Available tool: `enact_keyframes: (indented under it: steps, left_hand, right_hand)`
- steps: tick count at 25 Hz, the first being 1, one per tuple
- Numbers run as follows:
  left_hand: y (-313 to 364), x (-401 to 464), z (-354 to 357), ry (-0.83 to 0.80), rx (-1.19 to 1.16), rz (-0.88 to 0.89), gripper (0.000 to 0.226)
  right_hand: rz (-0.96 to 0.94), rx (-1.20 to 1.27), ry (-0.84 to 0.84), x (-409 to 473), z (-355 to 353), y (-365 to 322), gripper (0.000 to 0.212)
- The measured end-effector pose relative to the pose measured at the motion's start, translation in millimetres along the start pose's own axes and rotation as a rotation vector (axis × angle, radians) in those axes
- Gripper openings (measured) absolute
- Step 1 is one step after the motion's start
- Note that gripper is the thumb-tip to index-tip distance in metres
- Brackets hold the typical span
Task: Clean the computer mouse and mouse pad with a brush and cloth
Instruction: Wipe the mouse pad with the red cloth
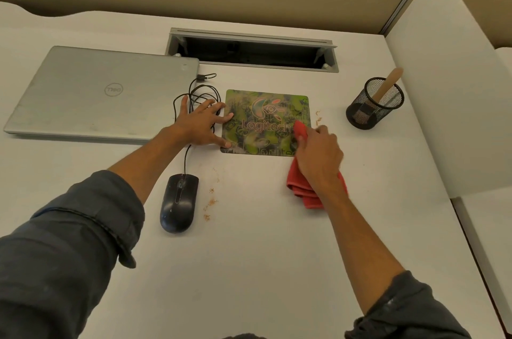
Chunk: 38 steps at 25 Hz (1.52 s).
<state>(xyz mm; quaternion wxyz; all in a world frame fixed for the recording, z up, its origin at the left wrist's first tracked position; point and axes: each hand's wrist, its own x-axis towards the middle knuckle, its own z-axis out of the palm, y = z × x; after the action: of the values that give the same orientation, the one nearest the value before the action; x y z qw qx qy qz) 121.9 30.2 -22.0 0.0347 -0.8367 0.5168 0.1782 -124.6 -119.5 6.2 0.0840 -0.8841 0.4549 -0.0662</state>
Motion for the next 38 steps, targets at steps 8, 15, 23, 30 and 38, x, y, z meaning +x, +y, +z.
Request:
enact_keyframes:
  steps: [8, 15, 23, 30, 38]
  left_hand:
    - [-2.3, -2.0, 2.7, 0.009, -0.006, 0.0, 0.087]
    - [-1.4, -2.2, 2.7, 0.013, -0.045, 0.002, 0.087]
    - [-2.1, -0.7, 1.5, 0.013, -0.006, 0.013, 0.085]
    - [-1.3, -2.3, 2.3, 0.011, -0.009, 0.025, 0.087]
    - [-1.8, -2.1, 2.9, 0.026, -0.006, 0.027, 0.085]
  right_hand:
    - [-0.36, 0.008, -0.115, -8.8, 31.4, -60.8, 0.035]
    - [0.043, -0.146, -0.055, 15.6, 3.0, 7.2, 0.028]
    - [-0.485, -0.015, -0.189, -45.9, 26.3, -62.9, 0.038]
    - [-0.046, -0.143, -0.094, 11.6, -5.6, -2.0, 0.024]
    - [-0.407, 0.11, -0.192, 41.8, 28.3, -102.6, 0.045]
